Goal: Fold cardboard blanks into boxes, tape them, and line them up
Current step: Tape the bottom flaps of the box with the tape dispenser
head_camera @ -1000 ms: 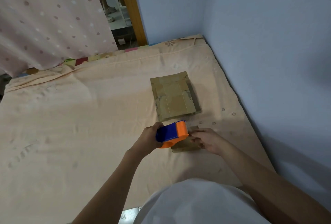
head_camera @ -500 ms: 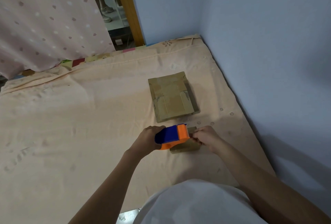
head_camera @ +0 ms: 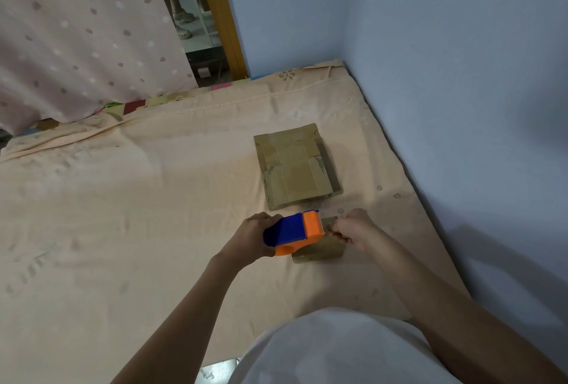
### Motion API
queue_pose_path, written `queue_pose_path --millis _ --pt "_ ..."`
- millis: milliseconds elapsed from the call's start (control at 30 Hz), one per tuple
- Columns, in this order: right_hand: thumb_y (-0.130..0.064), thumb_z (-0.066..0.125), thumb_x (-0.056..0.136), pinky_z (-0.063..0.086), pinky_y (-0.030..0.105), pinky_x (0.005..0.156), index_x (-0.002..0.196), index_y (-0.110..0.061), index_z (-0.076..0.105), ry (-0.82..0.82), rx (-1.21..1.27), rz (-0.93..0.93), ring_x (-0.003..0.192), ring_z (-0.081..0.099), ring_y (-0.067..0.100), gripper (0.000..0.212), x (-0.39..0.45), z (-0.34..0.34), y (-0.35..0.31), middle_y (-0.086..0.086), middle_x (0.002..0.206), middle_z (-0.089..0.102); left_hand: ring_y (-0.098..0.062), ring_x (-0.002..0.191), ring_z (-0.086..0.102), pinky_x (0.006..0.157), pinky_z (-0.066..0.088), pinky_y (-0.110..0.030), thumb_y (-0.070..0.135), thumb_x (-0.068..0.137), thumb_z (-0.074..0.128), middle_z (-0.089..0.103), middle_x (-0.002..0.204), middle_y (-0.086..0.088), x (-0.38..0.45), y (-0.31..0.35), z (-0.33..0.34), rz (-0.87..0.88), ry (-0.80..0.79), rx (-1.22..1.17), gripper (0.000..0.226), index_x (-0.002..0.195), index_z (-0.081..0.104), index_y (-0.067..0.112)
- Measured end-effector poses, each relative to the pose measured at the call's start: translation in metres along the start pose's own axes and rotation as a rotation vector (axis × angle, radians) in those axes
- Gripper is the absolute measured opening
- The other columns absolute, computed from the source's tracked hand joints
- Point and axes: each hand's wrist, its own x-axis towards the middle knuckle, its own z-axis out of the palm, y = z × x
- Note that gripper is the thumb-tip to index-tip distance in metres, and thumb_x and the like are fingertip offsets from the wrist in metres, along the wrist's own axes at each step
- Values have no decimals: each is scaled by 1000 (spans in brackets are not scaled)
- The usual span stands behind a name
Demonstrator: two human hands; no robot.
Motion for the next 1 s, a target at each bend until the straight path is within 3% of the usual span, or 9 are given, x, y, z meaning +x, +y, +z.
queue_pose_path --millis 100,200,333,400,500,600,733,900,1000 --pt "-2 69 86 45 19 46 102 1 68 13 -10 -5 51 61 10 16 0 -1 -1 6 65 69 -9 104 48 85 45 -19 16 75 83 59 123 -1 1 1 0 1 3 -1 76 142 48 20" --pt "-2 69 86 41 14 40 109 -16 56 22 1 -15 46 60 7 29 0 -2 1 6 65 69 -10 105 48 86 46 -20 17 76 82 57 123 0 1 2 2 -2 -4 3 76 144 47 20" --pt "-3 70 85 48 20 47 115 1 68 43 -53 -10 60 64 13 30 2 0 4 9 74 71 -10 104 50 86 46 -21 18 75 82 59 122 0 0 2 5 -7 -2 -9 75 142 48 20" --pt "-4 71 85 51 22 51 119 2 68 50 -73 -3 63 65 15 35 2 2 4 9 76 72 -9 104 50 86 45 -20 18 75 83 61 122 -1 -1 3 5 -3 2 -11 75 141 48 20" --pt "-4 72 84 46 18 43 123 -5 65 62 -62 4 60 66 14 40 3 2 3 8 74 71 -7 101 49 85 43 -20 18 74 83 63 121 -1 -1 2 6 -2 7 -19 74 140 49 19" --pt "-5 73 84 48 19 44 114 -17 61 48 -72 6 64 68 14 34 2 3 2 8 79 72 -7 101 48 85 41 -19 18 74 84 63 121 -1 -1 3 6 -8 10 -24 76 141 49 19" --pt "-11 72 84 47 18 44 101 -7 66 73 -123 -28 75 65 21 19 4 -11 5 11 92 70 -7 100 46 83 39 -19 15 74 82 61 116 2 -7 -4 4 -27 12 -6 75 141 49 20" --pt "-6 68 79 49 25 59 62 -6 66 46 -170 -73 55 60 21 17 0 -30 10 9 62 65 -11 97 53 81 43 -19 12 72 81 60 111 5 -15 -29 -5 -70 -13 45 74 139 52 21" --pt "-2 66 78 45 27 57 62 -7 66 10 -170 -98 55 56 21 17 -3 -30 13 13 61 60 -12 98 54 80 45 -21 10 73 79 59 111 5 -14 -26 1 -70 -57 50 74 140 51 22"
